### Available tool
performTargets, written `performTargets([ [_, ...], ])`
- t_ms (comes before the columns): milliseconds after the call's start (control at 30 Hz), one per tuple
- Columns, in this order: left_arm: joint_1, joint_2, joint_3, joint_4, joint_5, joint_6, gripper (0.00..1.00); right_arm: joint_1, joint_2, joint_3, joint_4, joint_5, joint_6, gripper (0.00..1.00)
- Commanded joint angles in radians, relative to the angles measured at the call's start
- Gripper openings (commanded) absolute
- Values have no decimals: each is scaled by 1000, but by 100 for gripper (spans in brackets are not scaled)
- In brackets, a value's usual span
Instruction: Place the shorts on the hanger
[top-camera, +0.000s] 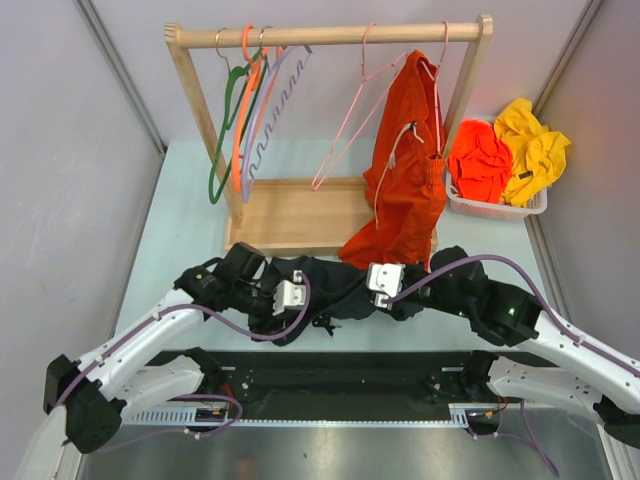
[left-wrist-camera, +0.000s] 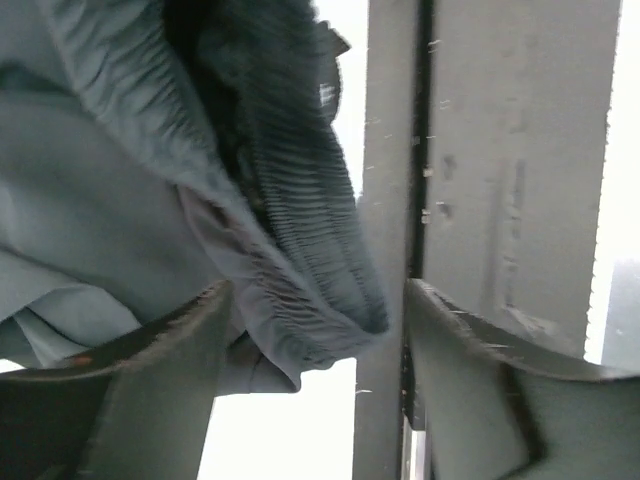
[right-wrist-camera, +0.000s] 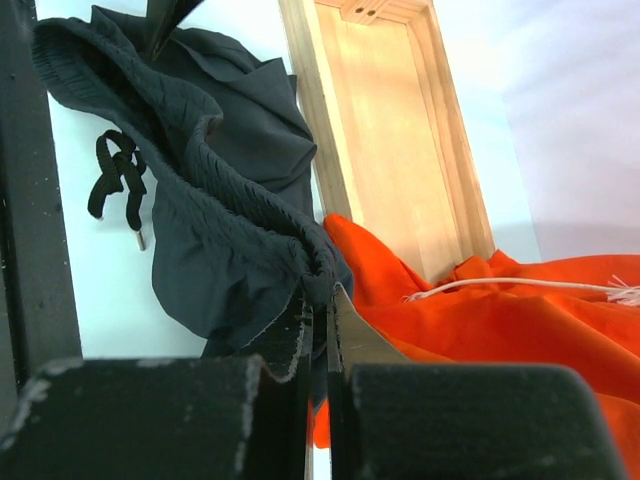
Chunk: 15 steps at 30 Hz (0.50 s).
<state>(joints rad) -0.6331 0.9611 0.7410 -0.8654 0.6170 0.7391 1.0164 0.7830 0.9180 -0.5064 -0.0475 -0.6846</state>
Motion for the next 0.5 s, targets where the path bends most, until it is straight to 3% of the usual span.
performTargets([
  [0, -8, 48, -23, 126, -120, -84, 69, 7, -21, 64, 14, 17, -4, 0],
  [33, -8, 59, -19, 131, -141, -93, 65, 7, -25, 68, 9, 18, -9, 0],
  [67, -8, 60, -9, 123, -161, -98, 48, 7, -30, 73, 6, 24, -12, 0],
  [133, -1, 41, 56, 48, -188, -116, 26, 8, -42, 103, -17, 38, -20, 0],
  [200, 25, -4, 140, -33, -162, -103, 6, 8, -47, 137, -50, 46, -26, 0],
  [233, 32, -37, 171, -105, -145, -87, 1, 8, -50, 183, -58, 46, -27, 0],
  [333, 36, -136, 320, -223, -122, -78, 0, 1, -48, 251, -87, 46, -36, 0],
  [467, 36, -121, 546, -358, -106, -132, 0, 4, -53, 330, -87, 34, -64, 0],
])
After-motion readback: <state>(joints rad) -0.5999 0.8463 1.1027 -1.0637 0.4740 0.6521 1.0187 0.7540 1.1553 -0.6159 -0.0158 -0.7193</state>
